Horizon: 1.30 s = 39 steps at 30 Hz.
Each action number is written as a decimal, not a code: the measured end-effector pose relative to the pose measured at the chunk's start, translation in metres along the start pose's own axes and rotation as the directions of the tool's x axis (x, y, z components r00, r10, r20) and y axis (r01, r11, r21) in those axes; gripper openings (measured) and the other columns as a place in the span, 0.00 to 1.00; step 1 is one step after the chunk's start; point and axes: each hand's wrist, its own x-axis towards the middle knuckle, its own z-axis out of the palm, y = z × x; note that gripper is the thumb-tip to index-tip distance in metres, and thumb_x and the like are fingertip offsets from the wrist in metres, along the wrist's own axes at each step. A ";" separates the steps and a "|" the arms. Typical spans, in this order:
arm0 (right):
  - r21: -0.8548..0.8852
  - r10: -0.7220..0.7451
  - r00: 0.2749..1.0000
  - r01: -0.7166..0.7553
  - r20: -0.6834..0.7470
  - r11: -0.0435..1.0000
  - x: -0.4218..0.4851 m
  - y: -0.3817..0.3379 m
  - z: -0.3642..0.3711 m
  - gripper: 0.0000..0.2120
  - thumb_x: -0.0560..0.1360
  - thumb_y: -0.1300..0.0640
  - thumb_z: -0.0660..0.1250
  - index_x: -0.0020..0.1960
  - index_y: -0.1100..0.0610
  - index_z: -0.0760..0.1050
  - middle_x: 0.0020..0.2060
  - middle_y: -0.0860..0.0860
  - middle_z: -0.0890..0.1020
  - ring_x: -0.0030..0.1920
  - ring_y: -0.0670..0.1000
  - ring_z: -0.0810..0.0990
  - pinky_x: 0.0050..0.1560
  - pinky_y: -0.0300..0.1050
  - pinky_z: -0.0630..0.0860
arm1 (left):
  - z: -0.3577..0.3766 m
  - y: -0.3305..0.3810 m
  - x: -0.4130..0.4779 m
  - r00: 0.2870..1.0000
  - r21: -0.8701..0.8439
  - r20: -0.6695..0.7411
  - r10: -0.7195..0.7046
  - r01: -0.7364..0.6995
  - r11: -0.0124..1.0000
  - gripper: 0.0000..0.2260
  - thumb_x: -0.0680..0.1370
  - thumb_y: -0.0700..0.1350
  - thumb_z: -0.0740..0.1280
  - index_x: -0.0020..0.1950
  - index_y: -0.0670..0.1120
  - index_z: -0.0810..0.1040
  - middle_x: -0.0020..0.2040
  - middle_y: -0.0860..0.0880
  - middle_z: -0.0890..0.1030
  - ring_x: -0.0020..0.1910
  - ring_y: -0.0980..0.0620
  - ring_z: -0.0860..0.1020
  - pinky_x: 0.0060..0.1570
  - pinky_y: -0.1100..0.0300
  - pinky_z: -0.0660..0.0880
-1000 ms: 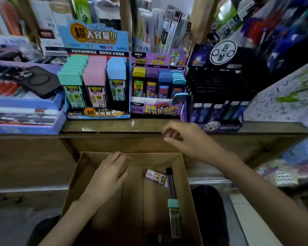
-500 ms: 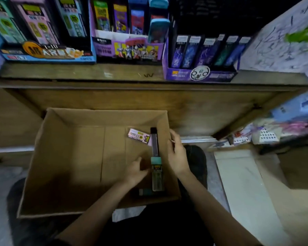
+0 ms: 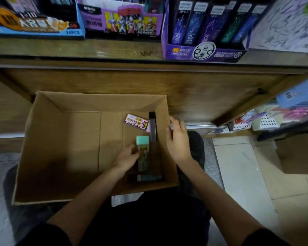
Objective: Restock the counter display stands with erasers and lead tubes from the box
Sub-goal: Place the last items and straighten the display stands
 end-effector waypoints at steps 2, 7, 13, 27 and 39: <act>-0.275 -0.273 0.960 0.247 -0.060 0.929 -0.002 -0.005 -0.005 0.17 0.77 0.64 0.61 0.66 0.60 0.70 0.62 0.57 0.72 0.60 0.55 0.70 0.61 0.49 0.69 | -0.026 -0.004 -0.005 0.995 -0.058 -0.075 0.070 -0.075 0.996 0.04 0.79 0.42 0.64 0.45 0.48 0.71 0.49 0.47 0.77 0.49 0.48 0.77 0.38 0.64 0.73; -0.105 -0.096 0.754 0.214 0.649 0.971 -0.009 -0.023 0.010 0.15 0.76 0.60 0.64 0.62 0.51 0.71 0.57 0.50 0.77 0.54 0.47 0.75 0.51 0.42 0.73 | -0.079 -0.013 -0.016 0.983 -0.153 -0.148 0.108 -0.130 0.980 0.03 0.79 0.38 0.62 0.52 0.41 0.71 0.53 0.42 0.77 0.52 0.45 0.77 0.50 0.53 0.76; -0.157 0.110 0.380 0.095 0.918 0.983 -0.028 -0.008 0.054 0.14 0.73 0.61 0.69 0.59 0.57 0.75 0.58 0.53 0.78 0.57 0.52 0.76 0.55 0.41 0.71 | -0.093 -0.019 -0.024 0.985 -0.188 -0.145 0.094 -0.120 0.975 0.05 0.79 0.41 0.61 0.55 0.43 0.72 0.55 0.46 0.77 0.52 0.49 0.77 0.41 0.62 0.75; -0.002 -0.058 0.668 0.088 0.742 0.996 0.008 -0.050 0.021 0.03 0.76 0.55 0.66 0.48 0.53 0.74 0.45 0.49 0.79 0.49 0.48 0.79 0.53 0.48 0.76 | -0.135 0.028 -0.049 0.883 -0.152 -0.347 0.316 -0.385 0.910 0.07 0.79 0.40 0.62 0.56 0.42 0.72 0.54 0.47 0.79 0.53 0.49 0.79 0.45 0.64 0.76; 0.435 -0.503 0.828 0.369 0.248 0.821 0.088 -0.208 -0.063 0.10 0.74 0.57 0.69 0.45 0.43 0.72 0.39 0.44 0.78 0.42 0.38 0.77 0.46 0.34 0.74 | -0.232 0.147 -0.103 0.579 -0.002 -0.409 0.706 -0.774 0.634 0.07 0.77 0.41 0.63 0.54 0.44 0.73 0.52 0.51 0.81 0.52 0.58 0.79 0.52 0.64 0.76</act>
